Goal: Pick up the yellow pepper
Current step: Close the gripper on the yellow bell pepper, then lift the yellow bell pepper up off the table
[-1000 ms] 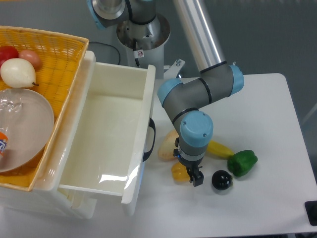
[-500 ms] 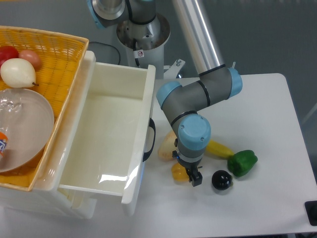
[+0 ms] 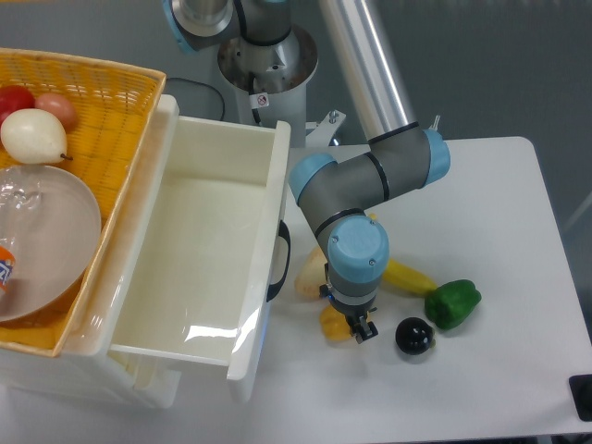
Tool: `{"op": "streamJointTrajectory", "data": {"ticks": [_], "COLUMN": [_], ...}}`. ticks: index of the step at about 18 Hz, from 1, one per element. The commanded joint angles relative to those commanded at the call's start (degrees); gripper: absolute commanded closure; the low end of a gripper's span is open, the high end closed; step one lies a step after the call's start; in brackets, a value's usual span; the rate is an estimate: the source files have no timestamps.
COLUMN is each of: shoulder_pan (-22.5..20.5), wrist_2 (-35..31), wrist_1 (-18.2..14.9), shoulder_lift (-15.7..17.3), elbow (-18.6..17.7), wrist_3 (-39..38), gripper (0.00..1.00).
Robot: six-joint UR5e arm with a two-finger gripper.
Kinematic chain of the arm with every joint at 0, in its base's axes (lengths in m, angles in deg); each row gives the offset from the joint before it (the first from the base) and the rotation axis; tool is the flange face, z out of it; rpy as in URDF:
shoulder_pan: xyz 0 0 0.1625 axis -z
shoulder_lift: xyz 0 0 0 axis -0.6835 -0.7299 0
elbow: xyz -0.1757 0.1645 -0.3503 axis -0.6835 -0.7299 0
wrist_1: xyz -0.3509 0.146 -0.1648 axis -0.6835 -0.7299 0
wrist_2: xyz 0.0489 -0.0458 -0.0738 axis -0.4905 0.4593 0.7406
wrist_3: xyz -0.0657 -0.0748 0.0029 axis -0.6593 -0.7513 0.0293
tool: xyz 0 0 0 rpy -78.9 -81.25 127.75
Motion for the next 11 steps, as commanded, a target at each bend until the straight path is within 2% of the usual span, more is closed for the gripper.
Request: {"op": "streamJointTrajectory", "data": {"ticks": [4, 11], "shoulder_pan": [-1.58, -4.74], "wrist_2": [0.71, 3.79], "wrist_1": [-7.03, -16.87], "shoulder_lift": [3.07, 9.40], "elbow": [2.82, 3.61], "wrist_3": [0.53, 0.53], "gripper": [0.87, 0.87]}}
